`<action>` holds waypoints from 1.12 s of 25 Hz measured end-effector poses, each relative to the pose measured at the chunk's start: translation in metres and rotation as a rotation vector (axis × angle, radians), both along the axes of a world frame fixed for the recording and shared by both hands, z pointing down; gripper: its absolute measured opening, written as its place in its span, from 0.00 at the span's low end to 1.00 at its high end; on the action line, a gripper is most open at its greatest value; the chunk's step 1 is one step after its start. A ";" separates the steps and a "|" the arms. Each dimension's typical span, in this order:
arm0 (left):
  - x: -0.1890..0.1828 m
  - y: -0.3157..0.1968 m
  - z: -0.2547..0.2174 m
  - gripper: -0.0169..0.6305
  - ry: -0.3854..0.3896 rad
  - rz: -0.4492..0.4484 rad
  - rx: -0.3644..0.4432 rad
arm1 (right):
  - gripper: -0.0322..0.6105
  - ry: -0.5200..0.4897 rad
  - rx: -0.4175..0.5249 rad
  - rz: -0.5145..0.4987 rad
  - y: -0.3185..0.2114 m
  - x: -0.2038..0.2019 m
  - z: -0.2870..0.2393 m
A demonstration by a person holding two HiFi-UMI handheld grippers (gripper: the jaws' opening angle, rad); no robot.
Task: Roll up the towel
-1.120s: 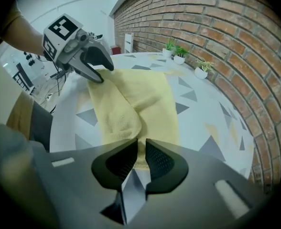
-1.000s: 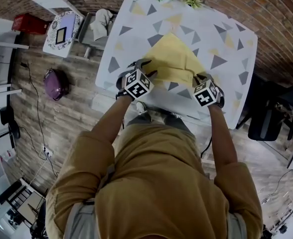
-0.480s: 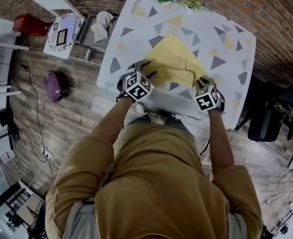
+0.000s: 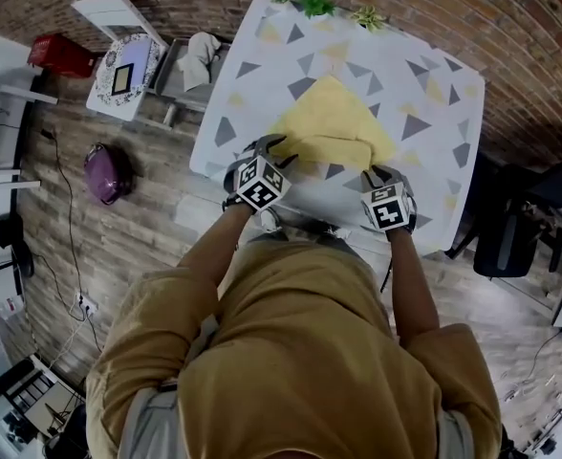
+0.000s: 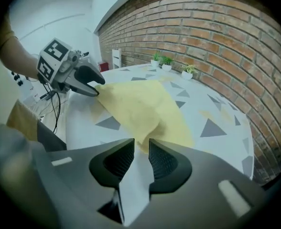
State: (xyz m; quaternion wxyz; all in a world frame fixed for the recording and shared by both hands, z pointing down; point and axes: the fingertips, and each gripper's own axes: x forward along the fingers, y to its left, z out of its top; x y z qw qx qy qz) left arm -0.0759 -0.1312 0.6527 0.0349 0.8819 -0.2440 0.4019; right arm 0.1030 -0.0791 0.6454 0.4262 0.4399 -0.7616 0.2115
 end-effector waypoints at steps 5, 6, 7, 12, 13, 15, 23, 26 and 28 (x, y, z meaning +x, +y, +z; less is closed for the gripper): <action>-0.001 0.014 0.004 0.38 -0.010 0.020 0.001 | 0.16 0.031 -0.004 0.001 -0.002 0.002 0.014; -0.003 0.016 0.005 0.38 -0.010 0.018 0.000 | 0.16 0.031 -0.006 0.002 -0.001 0.003 0.016; -0.005 0.019 0.006 0.38 -0.012 0.017 -0.001 | 0.16 0.028 -0.009 0.003 -0.001 0.004 0.019; -0.016 0.024 0.008 0.38 -0.017 0.004 -0.004 | 0.13 0.006 -0.007 0.037 -0.002 0.010 0.009; -0.017 0.024 0.007 0.38 -0.017 0.002 -0.002 | 0.12 0.008 -0.006 0.041 -0.002 0.011 0.005; -0.018 0.023 0.006 0.38 -0.019 0.000 0.002 | 0.11 0.012 -0.010 0.040 -0.003 0.012 0.004; -0.014 0.024 0.002 0.38 -0.019 0.001 0.012 | 0.10 -0.017 -0.019 0.081 -0.002 0.021 0.003; -0.014 0.024 0.004 0.38 -0.022 -0.001 0.007 | 0.09 -0.011 -0.028 0.094 -0.002 0.028 0.005; -0.012 0.026 0.005 0.38 -0.023 -0.001 0.003 | 0.09 -0.009 -0.032 0.111 -0.003 0.034 0.005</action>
